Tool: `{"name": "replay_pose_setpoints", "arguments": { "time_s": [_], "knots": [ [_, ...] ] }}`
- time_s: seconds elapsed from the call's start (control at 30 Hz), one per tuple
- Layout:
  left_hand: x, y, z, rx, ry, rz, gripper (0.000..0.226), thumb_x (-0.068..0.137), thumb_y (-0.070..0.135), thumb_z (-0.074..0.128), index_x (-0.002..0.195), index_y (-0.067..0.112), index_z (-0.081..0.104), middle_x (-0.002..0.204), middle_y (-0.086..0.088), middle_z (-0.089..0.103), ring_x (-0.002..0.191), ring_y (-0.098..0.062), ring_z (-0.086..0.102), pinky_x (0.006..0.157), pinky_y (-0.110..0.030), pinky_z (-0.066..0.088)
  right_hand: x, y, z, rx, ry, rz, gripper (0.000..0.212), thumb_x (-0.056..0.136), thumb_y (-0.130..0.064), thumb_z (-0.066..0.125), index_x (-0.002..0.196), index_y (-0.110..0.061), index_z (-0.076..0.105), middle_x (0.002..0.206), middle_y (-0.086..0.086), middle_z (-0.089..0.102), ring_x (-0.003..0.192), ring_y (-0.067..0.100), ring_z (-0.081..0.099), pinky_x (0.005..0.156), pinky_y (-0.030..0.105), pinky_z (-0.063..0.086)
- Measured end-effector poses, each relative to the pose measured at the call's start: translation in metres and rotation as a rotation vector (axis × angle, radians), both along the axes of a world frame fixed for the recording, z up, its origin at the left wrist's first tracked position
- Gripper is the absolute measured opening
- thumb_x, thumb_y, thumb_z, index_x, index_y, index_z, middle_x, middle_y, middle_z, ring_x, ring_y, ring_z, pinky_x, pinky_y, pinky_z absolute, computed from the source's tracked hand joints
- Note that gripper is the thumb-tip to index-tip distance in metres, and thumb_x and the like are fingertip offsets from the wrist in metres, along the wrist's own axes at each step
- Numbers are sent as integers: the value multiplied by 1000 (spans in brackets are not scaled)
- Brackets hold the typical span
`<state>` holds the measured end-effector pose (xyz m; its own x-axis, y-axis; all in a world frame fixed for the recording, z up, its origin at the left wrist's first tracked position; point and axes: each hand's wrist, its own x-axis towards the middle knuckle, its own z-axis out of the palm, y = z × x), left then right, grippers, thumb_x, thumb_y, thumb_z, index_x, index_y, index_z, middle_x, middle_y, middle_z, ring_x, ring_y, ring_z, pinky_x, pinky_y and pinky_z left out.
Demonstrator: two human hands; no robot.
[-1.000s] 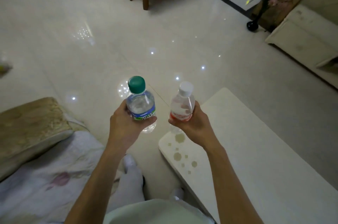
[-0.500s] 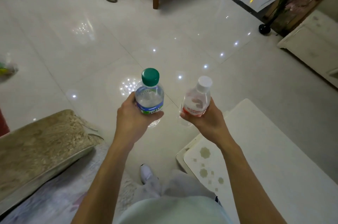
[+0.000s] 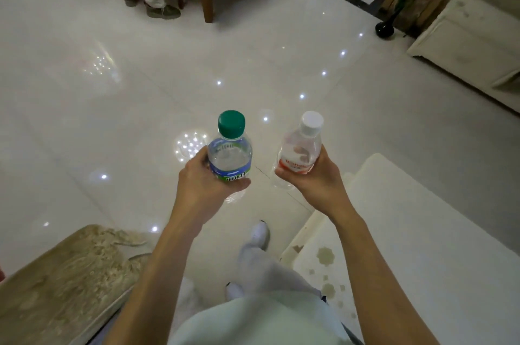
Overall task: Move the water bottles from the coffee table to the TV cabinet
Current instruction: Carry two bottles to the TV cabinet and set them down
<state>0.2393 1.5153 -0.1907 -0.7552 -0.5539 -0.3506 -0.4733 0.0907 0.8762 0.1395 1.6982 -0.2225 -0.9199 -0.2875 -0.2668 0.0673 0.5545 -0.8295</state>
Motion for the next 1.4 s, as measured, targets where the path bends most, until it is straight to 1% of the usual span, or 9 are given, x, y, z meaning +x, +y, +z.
{"name": "replay_pose_setpoints", "arguments": {
  "time_s": [0.2,0.5,0.63,0.87,1.0,1.17,1.23,1.33,1.4],
  "knots": [
    [-96,-18,13,-6,8,-103,60,57,12,90,107,28,61,91,17,66,84,-2,63,63,-15,45,-78,0,1,-5,9,-85,71,65,-45,85,123,-24,51,111,-10,66,98,11,64,84,26,50],
    [-213,-26,17,-38,33,-237,64,55,17,90,112,23,64,95,11,70,88,-10,67,69,-22,49,-165,2,11,-16,18,-235,68,67,-40,86,123,-24,50,106,-13,63,91,6,61,70,11,43],
    [-260,-40,12,-8,32,-303,64,55,16,90,114,20,64,98,7,71,88,-12,67,73,-26,52,-197,-7,7,0,5,-297,70,68,-42,84,125,-25,47,109,-11,63,93,9,61,70,12,43],
    [-366,-98,-3,14,44,-433,61,57,12,90,112,20,63,96,9,70,87,-7,67,71,-21,52,-264,-42,0,30,-11,-461,70,69,-39,85,126,-24,48,114,-8,65,98,13,63,76,19,46],
    [-432,-132,-4,20,40,-550,62,58,15,90,113,18,63,98,6,71,87,-9,67,68,-19,49,-307,-68,8,32,-10,-557,69,70,-39,84,127,-24,49,117,-10,63,97,8,61,72,11,42],
    [-496,-148,1,-66,73,-699,64,54,16,91,111,21,62,94,9,70,86,-9,67,70,-20,51,-343,-87,22,21,10,-692,68,71,-39,84,128,-24,49,117,-11,63,99,9,61,79,16,45],
    [-518,-147,1,-56,77,-748,67,55,16,91,115,19,61,98,6,69,89,-12,67,73,-21,51,-352,-89,24,21,10,-735,69,70,-40,84,128,-24,50,115,-12,63,98,7,61,78,14,45],
    [-547,-137,1,-45,89,-825,72,56,17,90,120,16,60,105,1,70,94,-18,67,79,-29,53,-363,-85,22,47,16,-809,69,68,-44,85,125,-27,51,112,-13,65,98,6,63,84,21,49],
    [-565,-125,3,-33,96,-879,72,57,17,89,123,15,58,108,0,69,95,-19,66,80,-29,53,-372,-78,21,52,12,-863,69,66,-47,85,124,-28,52,111,-14,66,98,6,63,84,24,51]
  ]
}}
